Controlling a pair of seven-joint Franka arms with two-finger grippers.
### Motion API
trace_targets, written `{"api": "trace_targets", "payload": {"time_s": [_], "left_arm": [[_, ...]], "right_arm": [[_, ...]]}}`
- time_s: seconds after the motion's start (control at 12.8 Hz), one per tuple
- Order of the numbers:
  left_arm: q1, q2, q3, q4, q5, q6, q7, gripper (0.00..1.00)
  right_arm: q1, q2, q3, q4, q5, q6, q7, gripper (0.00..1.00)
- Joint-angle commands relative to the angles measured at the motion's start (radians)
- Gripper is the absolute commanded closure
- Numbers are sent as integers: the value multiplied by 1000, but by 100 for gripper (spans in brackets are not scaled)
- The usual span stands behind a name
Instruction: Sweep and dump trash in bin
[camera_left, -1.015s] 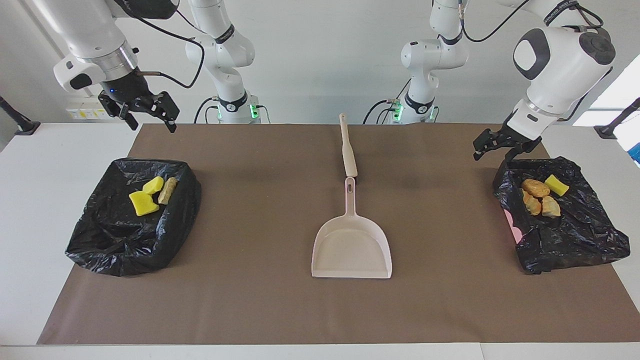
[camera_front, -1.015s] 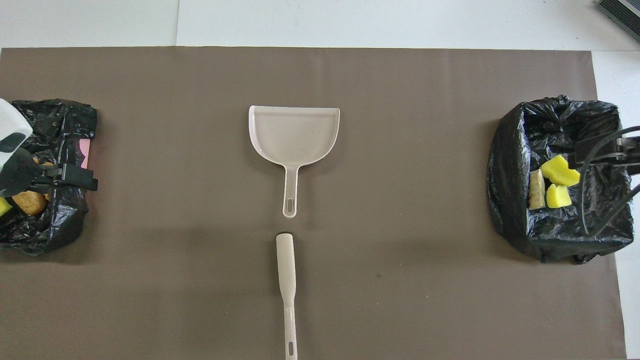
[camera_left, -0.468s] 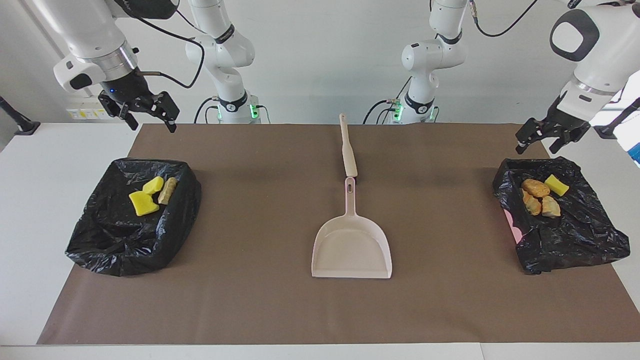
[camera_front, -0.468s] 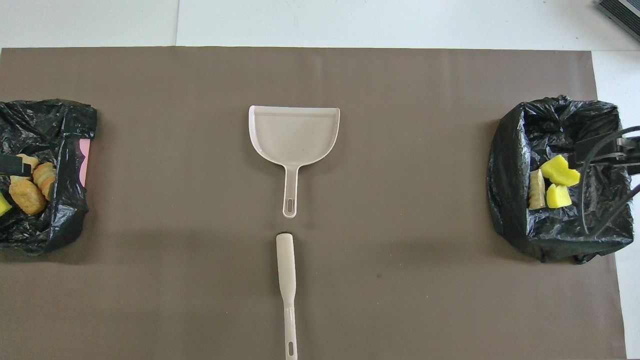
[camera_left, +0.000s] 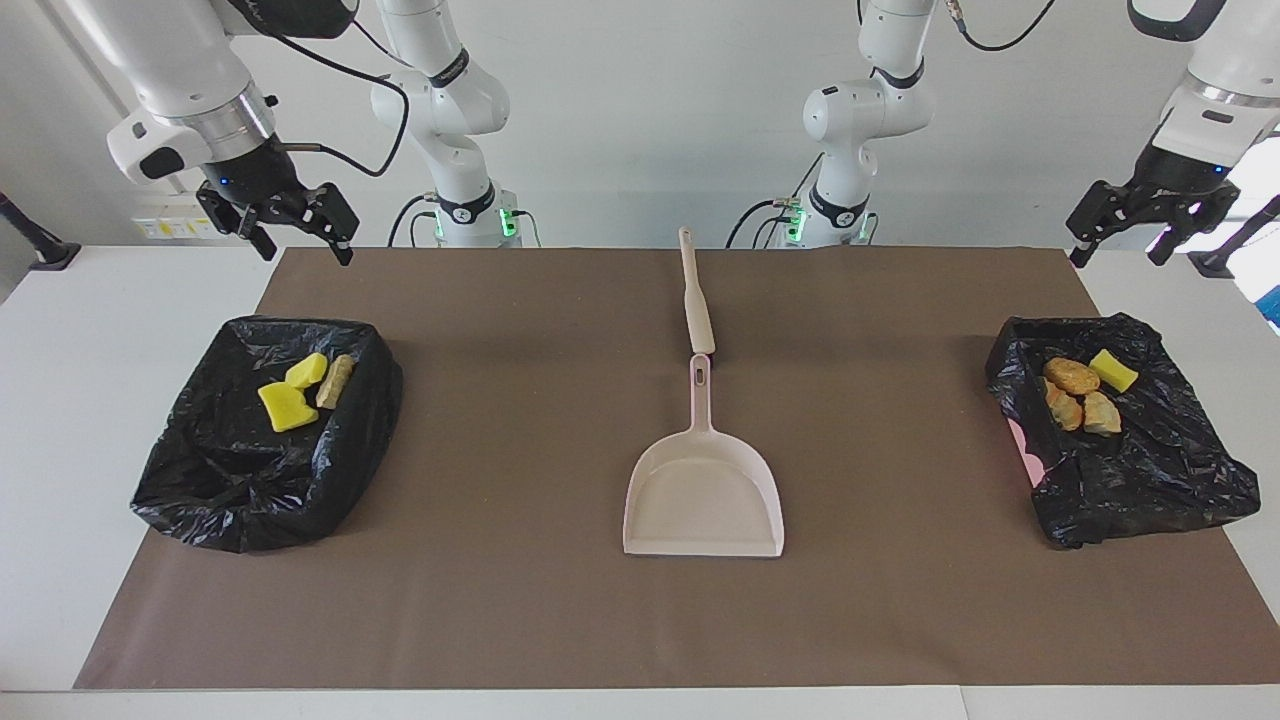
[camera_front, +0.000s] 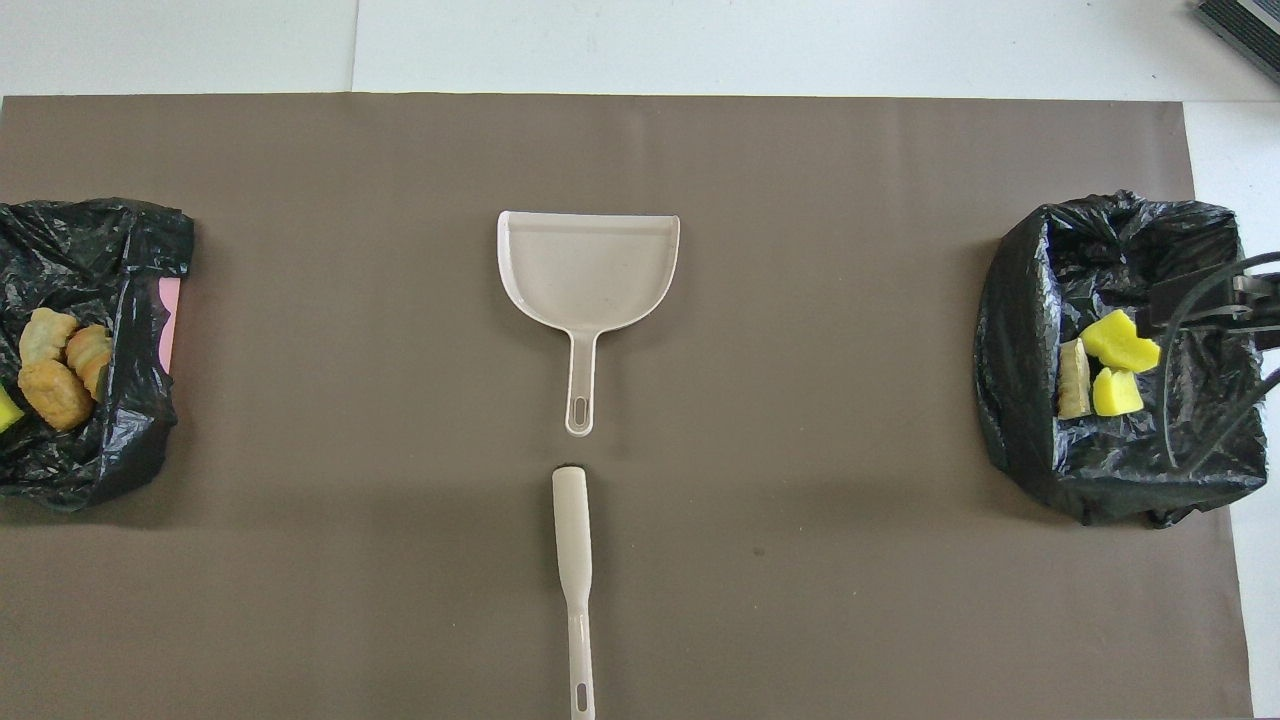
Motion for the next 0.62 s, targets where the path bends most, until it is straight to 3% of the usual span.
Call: {"api": "trace_targets", "payload": {"time_s": [0.0, 0.16, 0.55], "left_arm": [[-11, 7, -42, 38, 20, -122, -13, 0], [-11, -5, -104, 38, 75, -147, -13, 0], [6, -36, -99, 5, 0, -98, -15, 0]], "right_arm": [[-7, -18, 5, -26, 14, 19, 16, 0], [-7, -18, 4, -26, 14, 21, 16, 0], [-7, -18, 5, -26, 14, 19, 16, 0]]}}
